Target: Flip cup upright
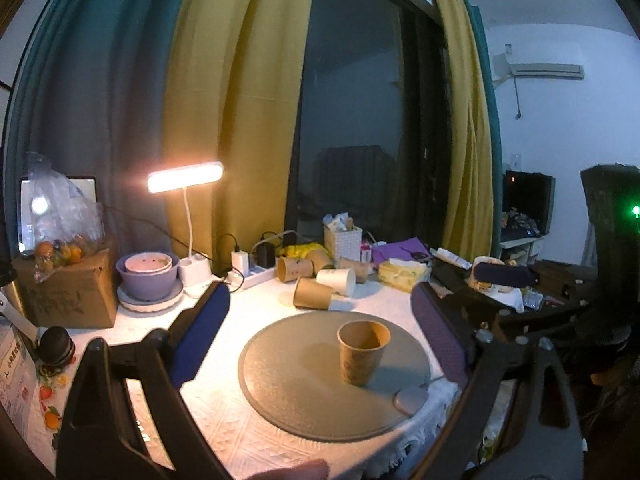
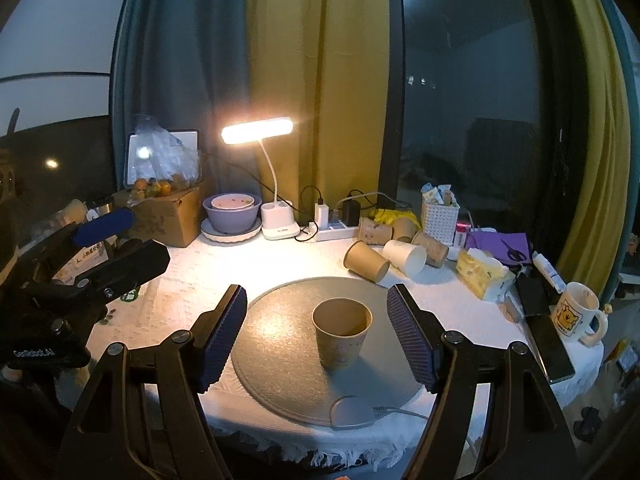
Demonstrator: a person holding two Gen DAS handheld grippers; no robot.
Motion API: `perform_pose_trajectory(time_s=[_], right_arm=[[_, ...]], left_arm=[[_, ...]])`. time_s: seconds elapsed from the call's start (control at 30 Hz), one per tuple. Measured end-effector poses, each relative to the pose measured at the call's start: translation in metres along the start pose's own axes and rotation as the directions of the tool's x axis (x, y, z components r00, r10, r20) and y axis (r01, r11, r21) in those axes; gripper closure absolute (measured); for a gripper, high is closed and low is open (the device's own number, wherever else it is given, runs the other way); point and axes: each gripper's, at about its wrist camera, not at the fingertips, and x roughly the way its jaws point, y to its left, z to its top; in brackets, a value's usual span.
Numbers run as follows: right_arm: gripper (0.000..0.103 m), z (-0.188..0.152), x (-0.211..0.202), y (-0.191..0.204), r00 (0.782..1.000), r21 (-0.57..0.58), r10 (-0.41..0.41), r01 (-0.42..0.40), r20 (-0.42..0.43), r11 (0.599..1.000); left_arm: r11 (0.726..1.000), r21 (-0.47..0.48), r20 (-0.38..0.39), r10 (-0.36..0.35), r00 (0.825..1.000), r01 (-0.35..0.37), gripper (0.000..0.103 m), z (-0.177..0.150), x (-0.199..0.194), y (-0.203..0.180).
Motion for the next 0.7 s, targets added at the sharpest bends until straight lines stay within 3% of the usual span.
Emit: perform_pose_trajectory(time_s=[0.7], right_arm=[[0.028, 0.0, -0.0003, -0.0012, 1.0, 0.0, -0.003, 0.003, 0.003, 1.0]], left_arm=[[1.0, -0.024, -0.024, 0.001, 1.0, -0.001, 0.01, -0.0013, -0.0001, 0.0024]])
